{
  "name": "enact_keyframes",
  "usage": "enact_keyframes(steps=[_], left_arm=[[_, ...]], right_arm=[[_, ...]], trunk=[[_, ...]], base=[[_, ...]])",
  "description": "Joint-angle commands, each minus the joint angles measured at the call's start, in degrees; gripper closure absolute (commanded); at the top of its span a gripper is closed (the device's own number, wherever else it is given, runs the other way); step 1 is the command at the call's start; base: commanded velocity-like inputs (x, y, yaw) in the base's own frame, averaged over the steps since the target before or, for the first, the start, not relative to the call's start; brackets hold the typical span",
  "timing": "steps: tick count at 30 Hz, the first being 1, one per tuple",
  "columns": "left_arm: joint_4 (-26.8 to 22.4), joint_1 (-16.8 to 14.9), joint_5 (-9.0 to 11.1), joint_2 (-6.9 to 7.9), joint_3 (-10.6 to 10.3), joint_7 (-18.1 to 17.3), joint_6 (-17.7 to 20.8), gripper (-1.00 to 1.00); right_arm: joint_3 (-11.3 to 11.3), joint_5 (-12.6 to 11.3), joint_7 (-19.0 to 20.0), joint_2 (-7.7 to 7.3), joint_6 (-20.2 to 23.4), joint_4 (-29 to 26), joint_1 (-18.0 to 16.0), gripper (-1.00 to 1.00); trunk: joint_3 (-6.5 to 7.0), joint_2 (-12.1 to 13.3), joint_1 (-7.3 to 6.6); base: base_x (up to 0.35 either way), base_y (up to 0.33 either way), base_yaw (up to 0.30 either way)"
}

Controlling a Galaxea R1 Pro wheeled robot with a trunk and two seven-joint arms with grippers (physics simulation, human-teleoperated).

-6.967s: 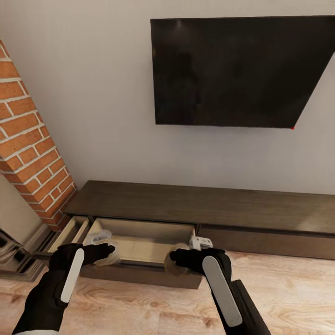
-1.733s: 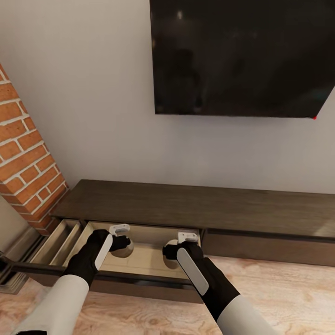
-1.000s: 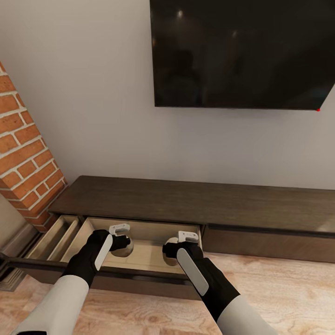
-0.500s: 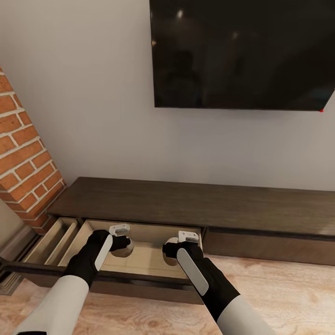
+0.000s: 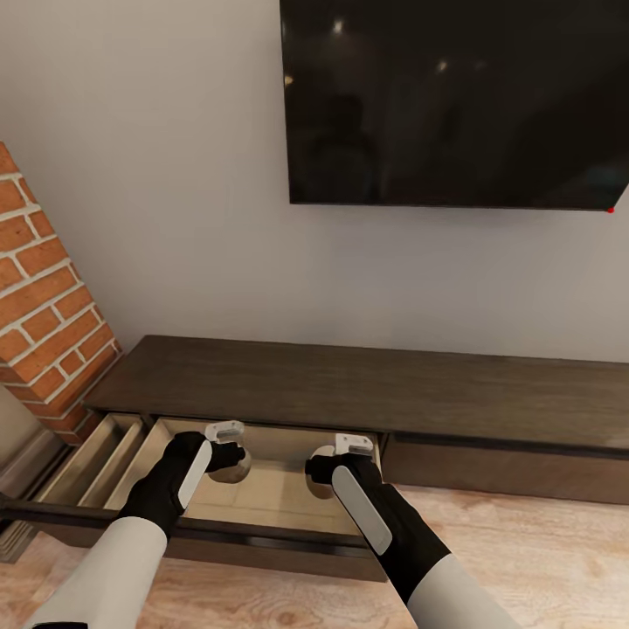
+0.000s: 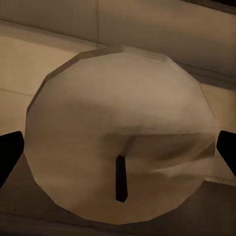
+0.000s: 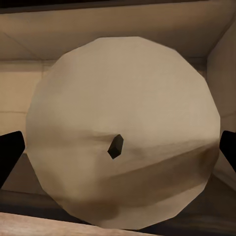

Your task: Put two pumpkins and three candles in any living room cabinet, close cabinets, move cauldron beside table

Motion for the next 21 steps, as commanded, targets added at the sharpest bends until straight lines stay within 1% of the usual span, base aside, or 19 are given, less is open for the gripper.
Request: enact_keyframes(steps=[1,8,15,21], left_arm=[[0.0,0.0,0.0,0.00,0.0,0.0,0.0,1.00],[0.0,0.0,-0.1,0.00,-0.1,0.0,0.0,1.00],[0.0,0.0,0.0,0.00,-1.3,0.0,0.0,1.00],[0.0,0.0,-0.1,0.00,-1.5,0.0,0.0,1.00]], right_arm=[[0.0,0.0,0.0,0.00,0.0,0.0,0.0,1.00],[0.1,0.0,0.0,0.00,-0.1,0.2,0.0,1.00],[0.1,0.0,0.0,0.00,-0.1,0.2,0.0,1.00],[0.1,0.1,0.0,0.00,-0.1,0.2,0.0,1.00]], trunk=[[-0.18,-0.4,0.22],[-1.44,-3.2,1.76],[-2.69,-6.0,3.29],[-3.77,-8.4,4.61]], base=[[0.004,0.000,0.000],[0.001,0.000,0.000],[0.000,0.000,0.000],[0.000,0.000,0.000]])
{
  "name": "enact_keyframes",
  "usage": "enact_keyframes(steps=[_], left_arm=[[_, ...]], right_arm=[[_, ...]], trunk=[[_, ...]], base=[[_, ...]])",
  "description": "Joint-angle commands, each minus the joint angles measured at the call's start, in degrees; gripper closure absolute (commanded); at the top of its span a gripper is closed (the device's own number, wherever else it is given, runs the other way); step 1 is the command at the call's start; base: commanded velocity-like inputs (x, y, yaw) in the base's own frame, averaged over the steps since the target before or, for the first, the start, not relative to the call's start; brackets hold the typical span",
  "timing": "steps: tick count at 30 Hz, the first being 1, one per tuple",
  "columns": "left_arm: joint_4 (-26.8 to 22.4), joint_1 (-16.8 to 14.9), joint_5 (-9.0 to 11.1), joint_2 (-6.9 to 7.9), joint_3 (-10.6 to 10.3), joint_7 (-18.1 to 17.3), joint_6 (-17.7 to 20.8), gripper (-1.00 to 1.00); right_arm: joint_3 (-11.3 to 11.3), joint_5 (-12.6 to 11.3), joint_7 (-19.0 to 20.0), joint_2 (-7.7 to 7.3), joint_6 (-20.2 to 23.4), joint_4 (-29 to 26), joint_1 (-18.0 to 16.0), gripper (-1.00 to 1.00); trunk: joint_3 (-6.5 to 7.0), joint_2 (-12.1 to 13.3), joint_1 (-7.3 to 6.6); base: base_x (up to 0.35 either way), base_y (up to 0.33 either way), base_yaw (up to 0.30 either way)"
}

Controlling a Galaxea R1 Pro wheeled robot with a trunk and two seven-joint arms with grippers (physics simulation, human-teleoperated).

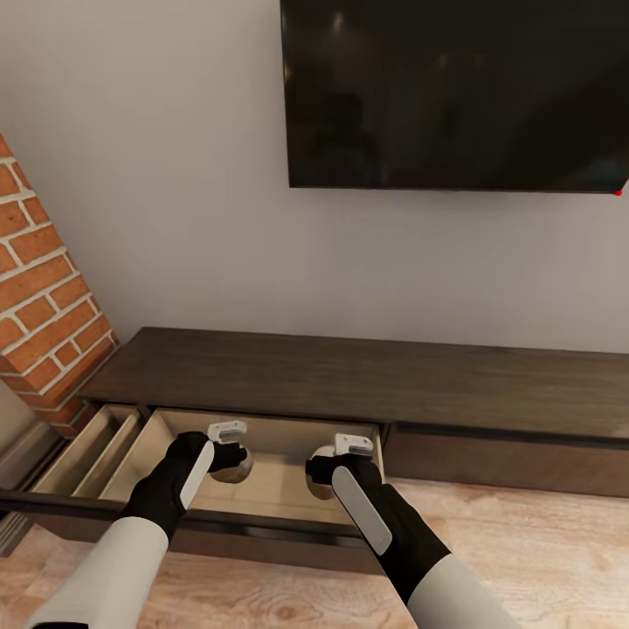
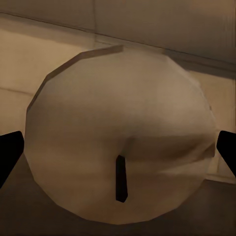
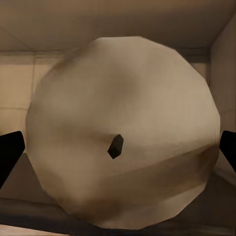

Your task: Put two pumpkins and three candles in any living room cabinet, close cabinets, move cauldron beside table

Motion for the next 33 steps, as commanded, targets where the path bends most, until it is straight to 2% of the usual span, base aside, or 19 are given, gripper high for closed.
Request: enact_keyframes(steps=[1,23,33], left_arm=[[0.0,0.0,0.0,0.00,0.0,0.0,0.0,1.00],[0.0,0.0,0.0,0.00,0.0,0.0,0.0,1.00],[0.0,0.0,0.0,0.00,0.0,0.0,0.0,1.00]], right_arm=[[0.0,0.0,0.0,0.00,0.0,0.0,0.0,1.00],[0.0,0.2,0.0,0.00,-0.1,0.4,0.0,1.00],[0.0,0.3,0.0,0.00,-0.1,0.4,0.0,1.00]], trunk=[[-0.18,-0.4,0.22],[-4.13,-9.2,5.06],[-4.13,-9.2,5.06]], base=[[0.000,0.000,0.000],[0.000,0.000,0.000],[0.024,0.000,0.000]])
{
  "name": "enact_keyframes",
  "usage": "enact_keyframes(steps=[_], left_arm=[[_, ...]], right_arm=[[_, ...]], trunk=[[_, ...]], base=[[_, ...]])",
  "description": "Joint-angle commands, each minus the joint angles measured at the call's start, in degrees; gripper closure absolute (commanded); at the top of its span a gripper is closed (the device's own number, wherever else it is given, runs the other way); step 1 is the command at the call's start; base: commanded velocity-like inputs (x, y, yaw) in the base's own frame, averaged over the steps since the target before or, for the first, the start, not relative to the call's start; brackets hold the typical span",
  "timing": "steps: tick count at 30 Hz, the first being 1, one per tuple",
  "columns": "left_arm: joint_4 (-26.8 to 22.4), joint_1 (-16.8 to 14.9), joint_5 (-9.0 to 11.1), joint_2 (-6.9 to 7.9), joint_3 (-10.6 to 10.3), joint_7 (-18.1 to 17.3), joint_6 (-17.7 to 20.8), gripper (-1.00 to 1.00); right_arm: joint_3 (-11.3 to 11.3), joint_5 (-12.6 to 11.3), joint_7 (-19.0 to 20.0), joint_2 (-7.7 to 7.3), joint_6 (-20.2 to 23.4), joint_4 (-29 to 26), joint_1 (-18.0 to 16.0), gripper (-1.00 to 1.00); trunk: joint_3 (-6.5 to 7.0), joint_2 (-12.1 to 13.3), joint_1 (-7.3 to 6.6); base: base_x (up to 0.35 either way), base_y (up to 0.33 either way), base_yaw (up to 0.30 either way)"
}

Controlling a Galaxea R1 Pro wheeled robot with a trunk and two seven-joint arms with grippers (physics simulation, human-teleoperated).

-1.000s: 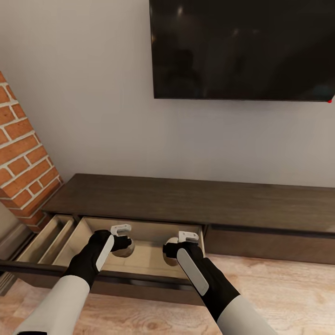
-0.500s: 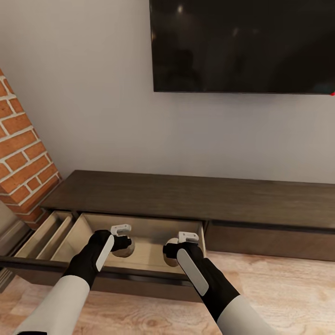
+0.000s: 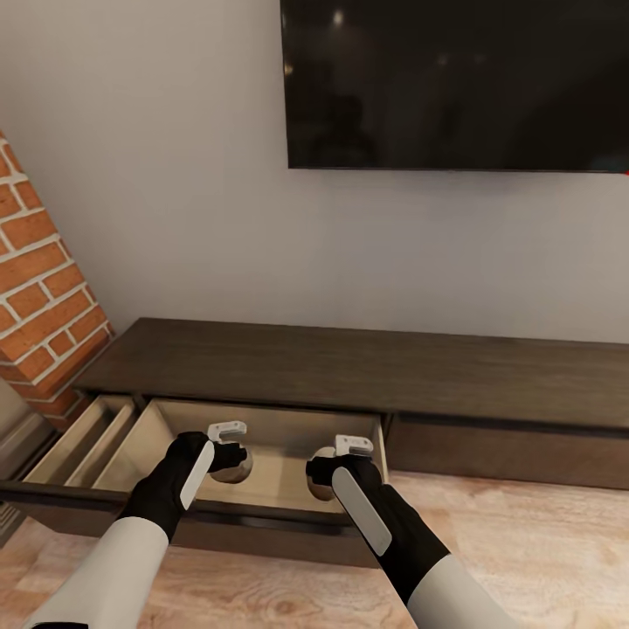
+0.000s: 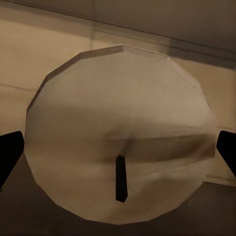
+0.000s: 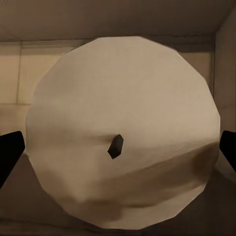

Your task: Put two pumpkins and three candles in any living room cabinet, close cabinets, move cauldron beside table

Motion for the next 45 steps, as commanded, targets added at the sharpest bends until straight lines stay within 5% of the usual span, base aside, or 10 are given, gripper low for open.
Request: enact_keyframes(steps=[1,14,28,35,45], left_arm=[[0.0,0.0,0.0,0.02,0.0,0.0,0.0,1.00],[0.0,0.1,0.0,0.00,0.0,0.0,0.0,1.00],[1.4,0.1,0.0,0.00,-0.1,0.0,0.0,1.00],[1.7,0.1,0.0,0.04,0.0,0.0,0.0,1.00],[1.8,0.1,0.0,0.09,-0.1,0.0,-0.1,1.00]], right_arm=[[0.0,0.1,0.0,0.00,0.0,0.0,0.0,1.00],[0.1,0.1,0.0,0.00,0.0,0.0,0.0,1.00],[0.2,0.4,0.1,0.00,-1.7,1.7,0.0,1.00],[2.5,0.4,0.1,0.00,-3.0,1.8,-0.1,1.00],[3.0,0.4,0.1,0.00,-4.5,1.8,0.0,1.00]], trunk=[[0.00,0.0,0.00],[0.00,0.0,0.00],[-2.51,-5.6,3.08],[-3.77,-8.4,4.61],[-3.77,-8.4,4.61]], base=[[0.221,0.000,0.000],[0.075,0.000,0.000],[0.001,0.000,0.000],[0.000,0.000,0.000],[0.001,0.000,0.000]])
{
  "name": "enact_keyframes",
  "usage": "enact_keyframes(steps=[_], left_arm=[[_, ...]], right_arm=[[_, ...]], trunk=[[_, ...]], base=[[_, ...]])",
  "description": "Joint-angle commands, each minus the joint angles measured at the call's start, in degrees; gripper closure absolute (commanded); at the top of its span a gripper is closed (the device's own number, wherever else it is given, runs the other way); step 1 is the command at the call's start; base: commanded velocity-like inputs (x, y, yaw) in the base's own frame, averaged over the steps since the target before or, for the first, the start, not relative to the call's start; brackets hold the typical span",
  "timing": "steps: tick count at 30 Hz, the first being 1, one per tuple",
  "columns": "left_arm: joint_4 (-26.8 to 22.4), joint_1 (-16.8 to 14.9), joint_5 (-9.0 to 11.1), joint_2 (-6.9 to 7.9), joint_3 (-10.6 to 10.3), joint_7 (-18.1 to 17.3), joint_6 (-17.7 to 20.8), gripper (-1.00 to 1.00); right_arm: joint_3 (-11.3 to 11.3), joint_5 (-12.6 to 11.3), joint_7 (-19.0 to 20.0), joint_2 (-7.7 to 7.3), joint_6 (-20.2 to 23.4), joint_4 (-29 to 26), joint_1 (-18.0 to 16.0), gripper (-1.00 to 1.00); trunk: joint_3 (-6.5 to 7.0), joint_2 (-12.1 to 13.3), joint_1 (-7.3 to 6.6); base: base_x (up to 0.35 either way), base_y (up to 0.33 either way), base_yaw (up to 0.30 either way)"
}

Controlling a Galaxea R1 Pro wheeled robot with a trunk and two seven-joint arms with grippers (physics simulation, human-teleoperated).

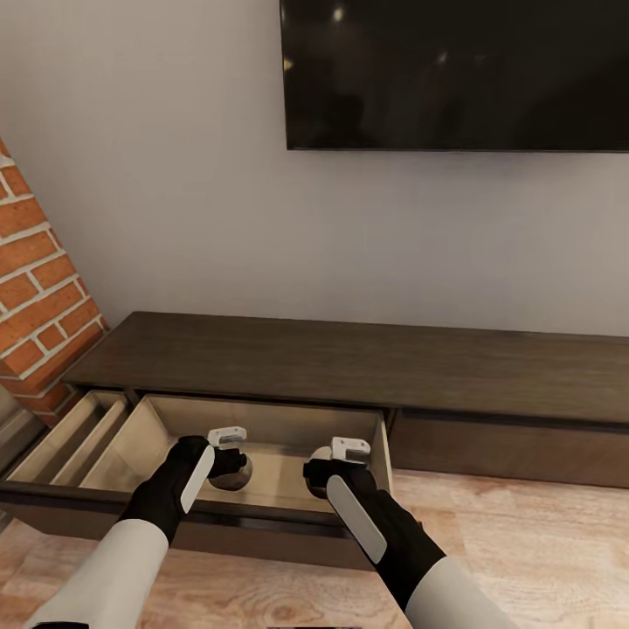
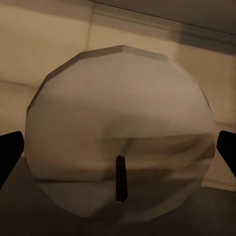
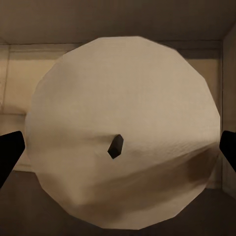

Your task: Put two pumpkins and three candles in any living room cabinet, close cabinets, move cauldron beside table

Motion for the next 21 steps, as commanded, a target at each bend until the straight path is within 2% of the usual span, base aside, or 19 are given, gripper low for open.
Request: enact_keyframes(steps=[1,17,21], left_arm=[[0.0,0.0,0.0,0.00,0.0,0.0,0.0,1.00],[0.0,0.0,0.1,-0.04,0.0,0.0,0.0,1.00],[0.0,0.0,0.0,-0.05,0.0,0.0,0.0,1.00]], right_arm=[[0.0,0.0,0.0,0.00,0.0,0.0,0.0,1.00],[0.0,0.0,0.0,0.00,0.0,0.0,-0.1,1.00],[0.0,-0.1,0.0,0.00,0.0,0.4,-0.1,1.00]], trunk=[[0.00,0.0,0.00],[0.00,0.0,0.00],[-0.72,-1.6,0.88]], base=[[0.104,0.000,0.000],[0.074,0.000,0.000],[0.003,0.000,0.000]])
